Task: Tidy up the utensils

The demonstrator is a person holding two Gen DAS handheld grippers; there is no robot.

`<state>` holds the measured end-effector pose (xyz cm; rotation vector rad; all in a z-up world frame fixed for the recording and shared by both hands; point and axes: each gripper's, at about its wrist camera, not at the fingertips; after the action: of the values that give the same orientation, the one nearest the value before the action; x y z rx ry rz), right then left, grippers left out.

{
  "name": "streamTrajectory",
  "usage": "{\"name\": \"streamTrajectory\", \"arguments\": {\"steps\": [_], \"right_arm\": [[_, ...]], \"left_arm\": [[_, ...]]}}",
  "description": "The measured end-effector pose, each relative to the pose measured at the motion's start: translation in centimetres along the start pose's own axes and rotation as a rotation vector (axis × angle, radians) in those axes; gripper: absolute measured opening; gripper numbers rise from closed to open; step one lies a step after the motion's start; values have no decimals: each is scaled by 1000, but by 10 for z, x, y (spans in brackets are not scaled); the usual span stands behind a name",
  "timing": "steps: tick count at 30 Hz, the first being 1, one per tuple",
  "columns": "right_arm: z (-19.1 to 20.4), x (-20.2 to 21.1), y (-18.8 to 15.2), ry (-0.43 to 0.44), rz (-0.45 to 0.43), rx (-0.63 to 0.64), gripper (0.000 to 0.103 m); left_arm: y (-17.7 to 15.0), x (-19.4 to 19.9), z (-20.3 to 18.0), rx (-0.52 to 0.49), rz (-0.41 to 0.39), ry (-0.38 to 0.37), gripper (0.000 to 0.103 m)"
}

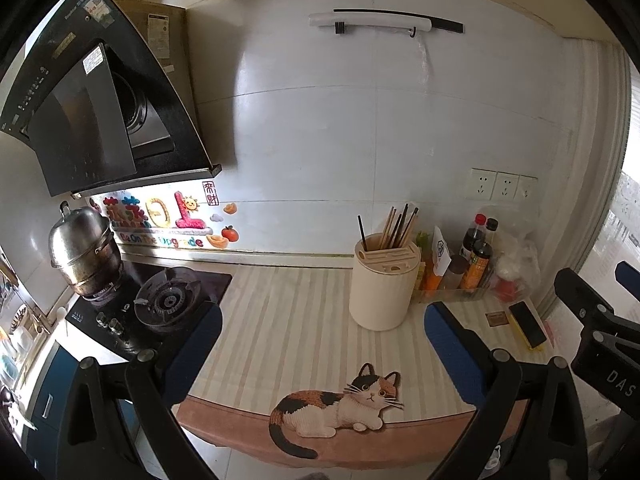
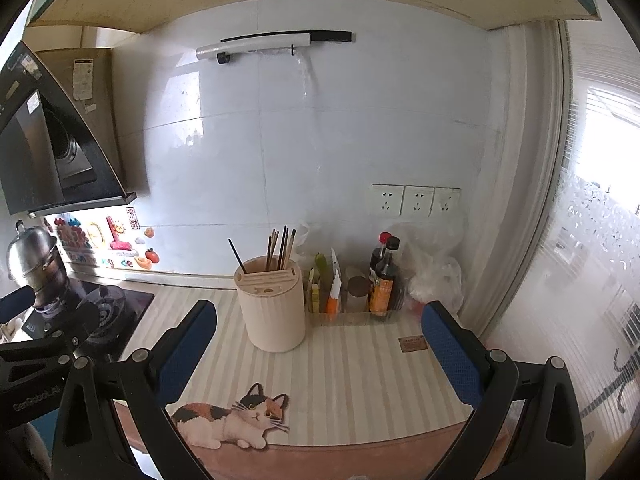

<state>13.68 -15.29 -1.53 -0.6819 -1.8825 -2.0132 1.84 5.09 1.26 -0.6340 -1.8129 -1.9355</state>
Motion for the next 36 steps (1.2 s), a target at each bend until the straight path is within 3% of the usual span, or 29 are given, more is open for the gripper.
{"name": "streamTrajectory", "arguments": {"steps": [36], "right_arm": [[-9,-7,0,-3,8,-15,103]], "left_arm": [[5,1,-19,-9,-6,10,103]]}}
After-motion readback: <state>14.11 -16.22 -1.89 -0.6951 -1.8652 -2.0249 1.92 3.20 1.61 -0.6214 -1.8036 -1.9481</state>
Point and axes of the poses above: each gripper's, at about its wrist camera, not at the fingertips, and x roughly against the way its jaws point, z to its left, y to its top, and after that the axes turned 1 degree about -z, right-handed
